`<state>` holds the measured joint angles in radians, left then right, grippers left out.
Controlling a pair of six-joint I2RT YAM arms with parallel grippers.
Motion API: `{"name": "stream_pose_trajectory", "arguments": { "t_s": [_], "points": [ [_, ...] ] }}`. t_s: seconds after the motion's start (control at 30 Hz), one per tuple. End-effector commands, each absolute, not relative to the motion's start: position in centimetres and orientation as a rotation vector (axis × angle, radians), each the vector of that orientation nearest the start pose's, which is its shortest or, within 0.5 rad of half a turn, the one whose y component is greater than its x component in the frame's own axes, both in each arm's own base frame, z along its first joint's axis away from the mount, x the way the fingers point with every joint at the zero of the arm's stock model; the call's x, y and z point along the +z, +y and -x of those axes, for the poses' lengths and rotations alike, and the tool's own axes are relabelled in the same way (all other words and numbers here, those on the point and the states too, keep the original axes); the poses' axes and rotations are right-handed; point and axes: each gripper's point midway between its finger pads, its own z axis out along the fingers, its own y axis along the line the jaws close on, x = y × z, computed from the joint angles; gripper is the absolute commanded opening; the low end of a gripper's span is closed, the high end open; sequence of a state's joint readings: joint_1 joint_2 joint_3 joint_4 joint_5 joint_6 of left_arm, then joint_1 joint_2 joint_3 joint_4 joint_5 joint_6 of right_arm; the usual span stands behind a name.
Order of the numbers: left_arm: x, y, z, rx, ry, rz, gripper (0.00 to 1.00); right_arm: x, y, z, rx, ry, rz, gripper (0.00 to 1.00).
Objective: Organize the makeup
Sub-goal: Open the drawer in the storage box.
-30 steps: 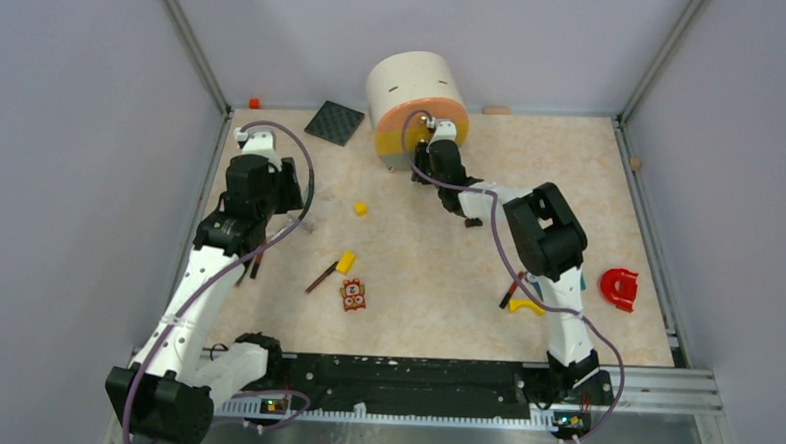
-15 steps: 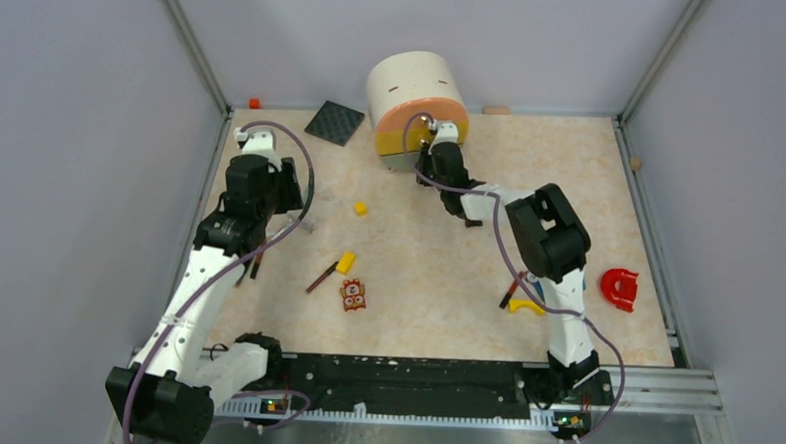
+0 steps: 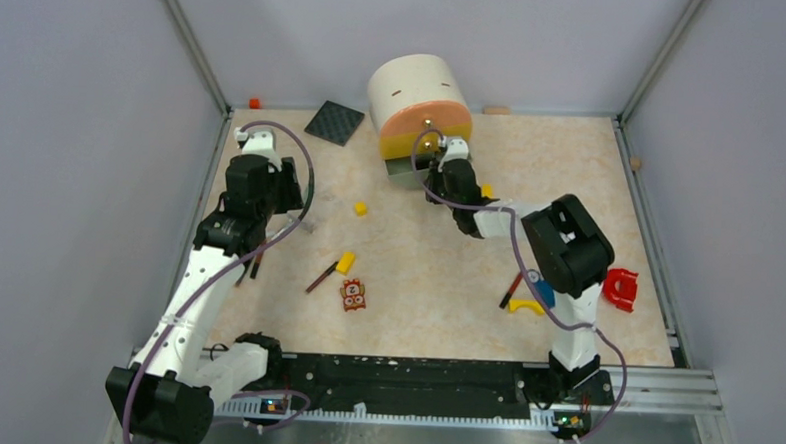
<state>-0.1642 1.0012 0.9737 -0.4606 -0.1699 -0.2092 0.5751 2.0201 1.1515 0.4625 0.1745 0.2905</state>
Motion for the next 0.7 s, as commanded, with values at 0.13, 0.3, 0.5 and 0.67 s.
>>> {"name": "stream_pose_trajectory", "arguments": {
  "t_s": [0.13,0.3,0.5,0.67],
  "points": [
    [25.0,-3.4,-32.9,-0.079,1.987,0.139,0.65,10.5,28.4,-44.1,0.418,1.930,0.180,0.07],
    [25.0,-3.4,-32.8,-0.079,1.987,0.139,0.65,10.1,27.6,-42.2,0.425,1.946,0.165,0.07],
    [25.1,-3.3,-32.8,-0.076,1.984,0.139,0.65,9.7,27.0,-40.8,0.427,1.967,0.171,0.07],
    [25.1,-3.3,-32.9,-0.075,1.984,0.140,0.65,9.8,27.1,-40.2,0.439,1.971,0.177,0.08]
  ]
}}
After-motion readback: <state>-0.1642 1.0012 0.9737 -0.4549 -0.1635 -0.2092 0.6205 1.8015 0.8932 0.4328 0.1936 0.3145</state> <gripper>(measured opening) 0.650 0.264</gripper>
